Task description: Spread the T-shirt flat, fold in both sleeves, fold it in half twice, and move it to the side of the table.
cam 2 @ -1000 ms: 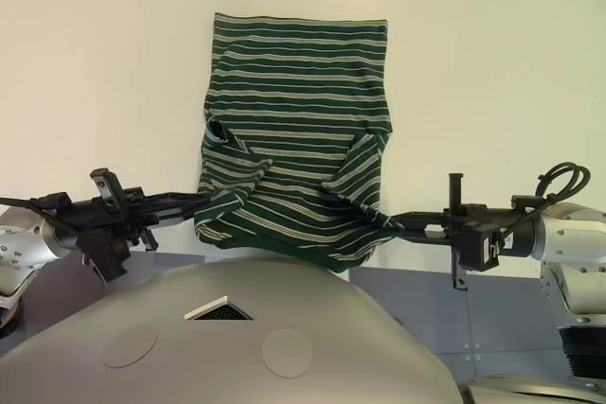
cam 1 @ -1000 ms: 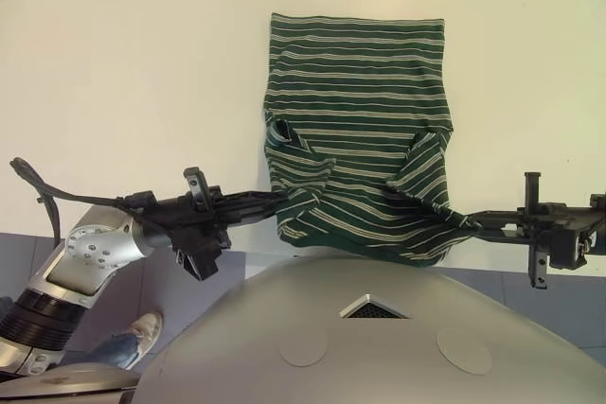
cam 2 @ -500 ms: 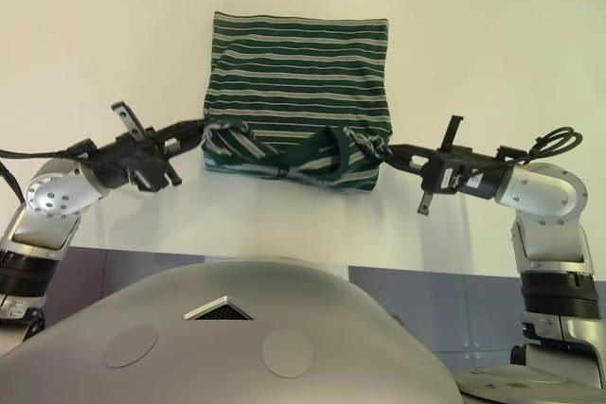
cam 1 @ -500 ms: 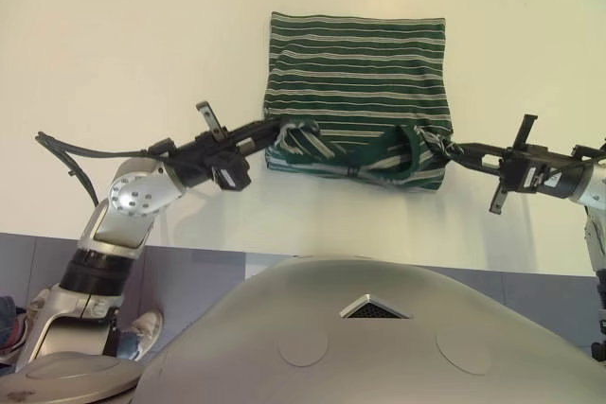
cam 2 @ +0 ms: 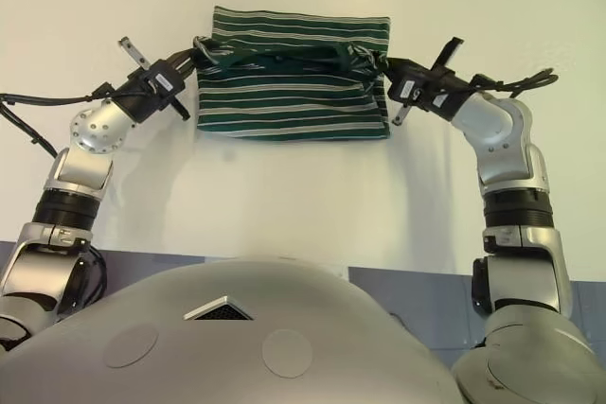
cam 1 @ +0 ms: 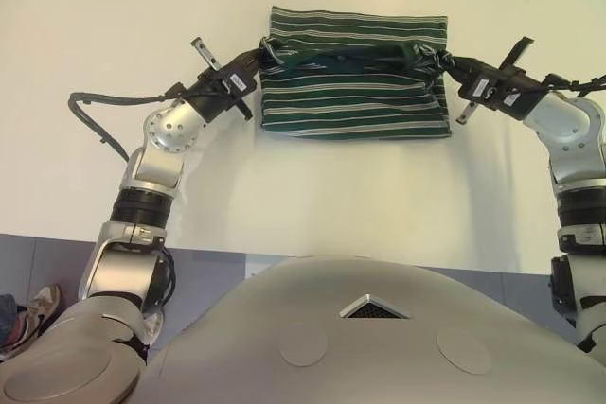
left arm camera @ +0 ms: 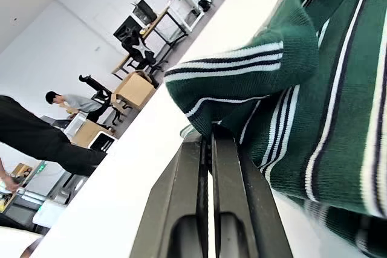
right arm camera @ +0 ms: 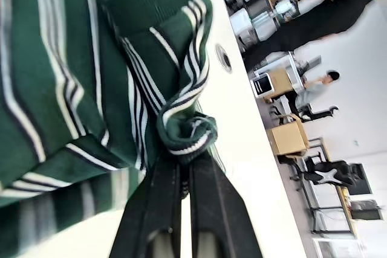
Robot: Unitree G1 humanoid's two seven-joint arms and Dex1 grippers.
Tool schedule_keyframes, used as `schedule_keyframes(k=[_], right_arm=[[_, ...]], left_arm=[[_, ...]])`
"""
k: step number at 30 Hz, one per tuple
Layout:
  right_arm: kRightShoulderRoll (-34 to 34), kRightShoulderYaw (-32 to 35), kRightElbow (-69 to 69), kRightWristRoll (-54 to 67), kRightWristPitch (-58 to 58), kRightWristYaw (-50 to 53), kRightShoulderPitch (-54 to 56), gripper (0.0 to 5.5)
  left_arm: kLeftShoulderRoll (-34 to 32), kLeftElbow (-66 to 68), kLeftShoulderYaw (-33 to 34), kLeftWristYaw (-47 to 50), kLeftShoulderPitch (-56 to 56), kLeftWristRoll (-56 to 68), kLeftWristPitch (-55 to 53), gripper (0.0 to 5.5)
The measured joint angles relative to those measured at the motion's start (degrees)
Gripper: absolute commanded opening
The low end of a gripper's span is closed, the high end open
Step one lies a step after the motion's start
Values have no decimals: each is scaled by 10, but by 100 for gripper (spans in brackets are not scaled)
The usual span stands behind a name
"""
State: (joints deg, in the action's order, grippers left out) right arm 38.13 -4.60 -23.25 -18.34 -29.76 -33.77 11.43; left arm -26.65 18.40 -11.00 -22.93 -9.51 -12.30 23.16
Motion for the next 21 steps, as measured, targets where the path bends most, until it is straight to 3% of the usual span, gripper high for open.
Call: schedule_keyframes(k=[10,21], right_arm=[[-26,-46,-69,-27,11,58,44,0],[-25,-23,-39,7,50,70,44,0]], left_arm=[[50,116,-27,31,-91,-40,-11,1],[62,142,-29,24,-145,-37,-3,1]])
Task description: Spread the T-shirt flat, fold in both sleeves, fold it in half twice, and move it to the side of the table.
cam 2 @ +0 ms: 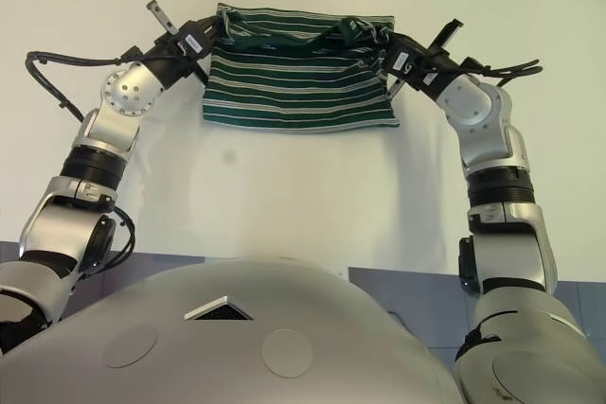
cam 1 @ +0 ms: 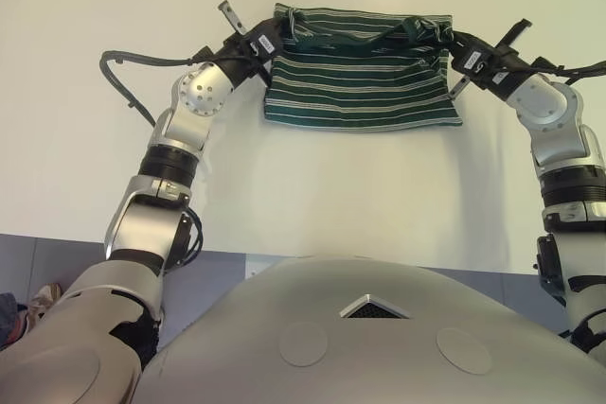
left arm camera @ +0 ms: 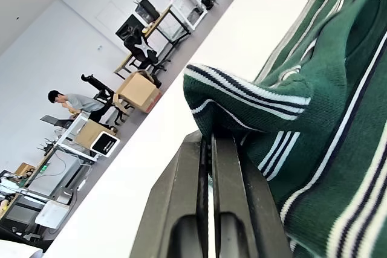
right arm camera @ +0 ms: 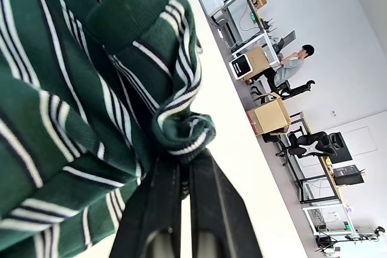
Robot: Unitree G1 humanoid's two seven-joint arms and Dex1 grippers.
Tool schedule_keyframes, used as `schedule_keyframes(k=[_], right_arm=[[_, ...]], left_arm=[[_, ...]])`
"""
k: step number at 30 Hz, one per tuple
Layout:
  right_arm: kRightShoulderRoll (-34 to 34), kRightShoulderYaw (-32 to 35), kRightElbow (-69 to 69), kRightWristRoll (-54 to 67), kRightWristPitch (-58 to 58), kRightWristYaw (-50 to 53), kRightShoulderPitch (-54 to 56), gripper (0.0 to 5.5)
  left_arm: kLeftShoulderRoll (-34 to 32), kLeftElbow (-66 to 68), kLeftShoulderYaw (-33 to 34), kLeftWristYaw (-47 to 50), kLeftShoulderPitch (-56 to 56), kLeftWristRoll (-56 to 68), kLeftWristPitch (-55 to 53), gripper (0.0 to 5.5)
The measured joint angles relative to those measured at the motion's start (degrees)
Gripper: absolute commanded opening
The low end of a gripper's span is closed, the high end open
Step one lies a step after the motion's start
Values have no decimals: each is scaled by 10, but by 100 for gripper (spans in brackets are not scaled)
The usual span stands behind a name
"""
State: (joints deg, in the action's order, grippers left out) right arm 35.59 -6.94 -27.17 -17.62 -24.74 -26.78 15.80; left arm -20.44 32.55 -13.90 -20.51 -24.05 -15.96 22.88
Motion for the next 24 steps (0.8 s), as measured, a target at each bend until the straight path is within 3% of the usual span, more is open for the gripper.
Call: schedule_keyframes(k=[24], right_arm=[[14,3,28,24,33,-6,-1,0]], left_arm=[[47,193,10,-22,-89,26,56,1]])
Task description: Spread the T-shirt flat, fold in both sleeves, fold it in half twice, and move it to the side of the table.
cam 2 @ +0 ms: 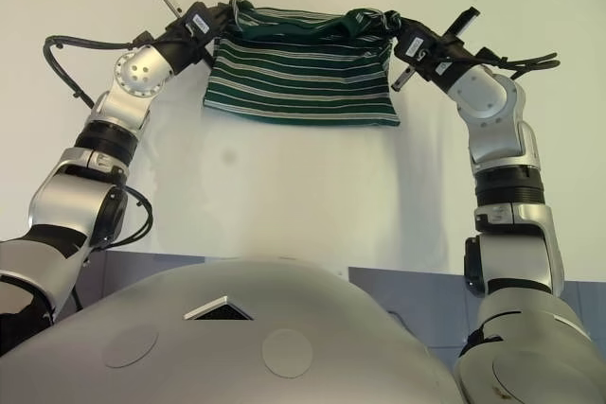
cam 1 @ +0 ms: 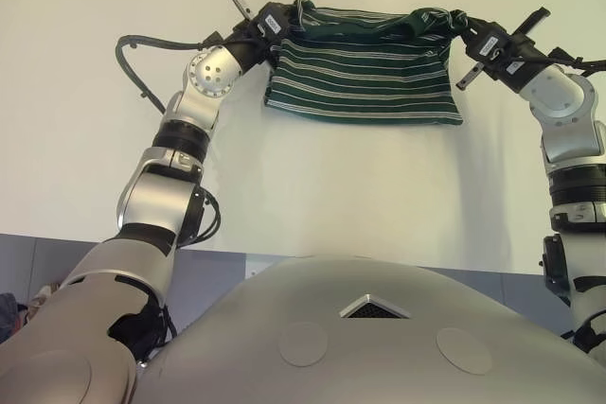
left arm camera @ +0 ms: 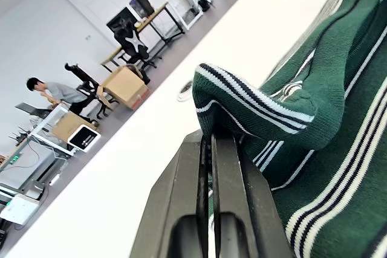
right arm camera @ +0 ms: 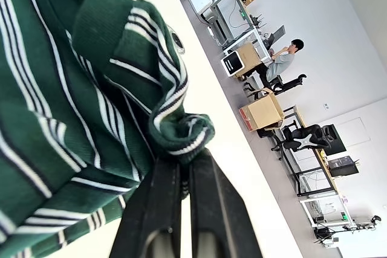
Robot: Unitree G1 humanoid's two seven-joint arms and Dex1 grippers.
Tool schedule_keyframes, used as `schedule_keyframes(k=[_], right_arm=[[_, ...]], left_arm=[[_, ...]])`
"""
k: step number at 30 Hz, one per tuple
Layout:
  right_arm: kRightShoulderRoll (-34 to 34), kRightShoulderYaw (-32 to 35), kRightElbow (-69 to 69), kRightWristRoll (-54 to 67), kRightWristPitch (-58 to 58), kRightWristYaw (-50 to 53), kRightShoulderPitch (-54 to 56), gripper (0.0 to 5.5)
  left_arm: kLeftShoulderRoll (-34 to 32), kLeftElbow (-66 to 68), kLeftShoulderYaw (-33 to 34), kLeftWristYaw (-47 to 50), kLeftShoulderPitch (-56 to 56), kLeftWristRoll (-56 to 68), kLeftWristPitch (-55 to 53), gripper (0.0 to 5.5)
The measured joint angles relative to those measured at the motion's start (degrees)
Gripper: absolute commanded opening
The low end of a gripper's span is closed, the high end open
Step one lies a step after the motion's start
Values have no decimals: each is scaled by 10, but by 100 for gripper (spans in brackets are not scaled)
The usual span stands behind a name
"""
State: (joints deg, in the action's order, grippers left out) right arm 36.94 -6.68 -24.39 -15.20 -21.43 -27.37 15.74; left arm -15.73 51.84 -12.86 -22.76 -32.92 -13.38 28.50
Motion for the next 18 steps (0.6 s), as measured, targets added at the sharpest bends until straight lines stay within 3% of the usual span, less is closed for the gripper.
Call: schedule_keyframes(k=[4,5,18], right_arm=[[0,-5,-6,-8,0,4,-2,0],[0,-8,-8,-8,1,4,-3,0],[-53,-13,-120,19,2,23,40,258]], left_arm=[[12,42,2,-11,-10,3,10,1],[15,51,2,-14,-14,4,10,26],[34,173,22,35,-86,0,-36,258]])
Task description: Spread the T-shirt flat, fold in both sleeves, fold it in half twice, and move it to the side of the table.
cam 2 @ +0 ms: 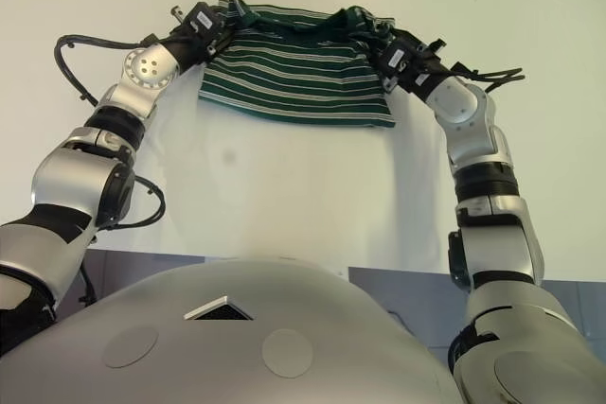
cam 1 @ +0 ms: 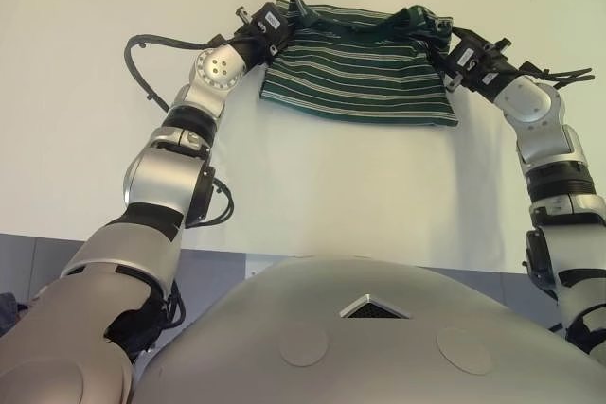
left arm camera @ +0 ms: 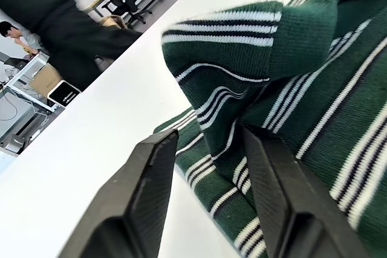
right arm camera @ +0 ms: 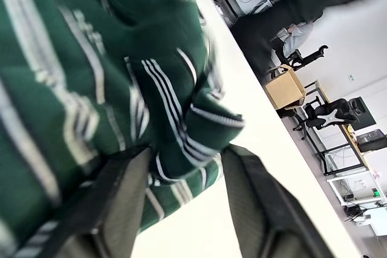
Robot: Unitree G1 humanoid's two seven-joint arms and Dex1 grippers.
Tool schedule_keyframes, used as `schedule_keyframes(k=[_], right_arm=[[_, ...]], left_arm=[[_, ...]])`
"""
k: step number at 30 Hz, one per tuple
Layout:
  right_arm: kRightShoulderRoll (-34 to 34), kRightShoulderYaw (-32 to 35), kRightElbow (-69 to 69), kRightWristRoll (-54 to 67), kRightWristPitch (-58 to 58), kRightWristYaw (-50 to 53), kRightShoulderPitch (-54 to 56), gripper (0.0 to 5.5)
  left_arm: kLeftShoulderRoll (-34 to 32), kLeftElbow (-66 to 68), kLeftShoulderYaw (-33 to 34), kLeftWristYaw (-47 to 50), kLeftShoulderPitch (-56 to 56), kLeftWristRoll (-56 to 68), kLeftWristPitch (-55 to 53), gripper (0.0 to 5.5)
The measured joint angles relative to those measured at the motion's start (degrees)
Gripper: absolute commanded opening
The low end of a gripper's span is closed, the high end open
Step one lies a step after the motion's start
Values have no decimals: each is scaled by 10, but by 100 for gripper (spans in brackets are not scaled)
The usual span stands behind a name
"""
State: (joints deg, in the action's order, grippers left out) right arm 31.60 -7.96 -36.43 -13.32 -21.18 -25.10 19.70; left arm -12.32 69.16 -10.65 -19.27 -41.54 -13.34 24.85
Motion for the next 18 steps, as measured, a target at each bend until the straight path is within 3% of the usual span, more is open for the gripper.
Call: schedule_keyframes(k=[8,11,15,18], right_arm=[[-73,99,-131,157,28,-47,75,412],[-73,108,-144,158,18,-42,80,471],[-50,114,-74,151,-37,-40,75,537],[-22,94,-51,96,-75,-26,68,537]], left_arm=[[17,26,66,16,-41,51,-67,402],[18,25,115,29,-56,95,-82,404],[12,-65,173,-16,-51,171,-23,404],[8,-184,187,-56,-3,210,-4,404]])
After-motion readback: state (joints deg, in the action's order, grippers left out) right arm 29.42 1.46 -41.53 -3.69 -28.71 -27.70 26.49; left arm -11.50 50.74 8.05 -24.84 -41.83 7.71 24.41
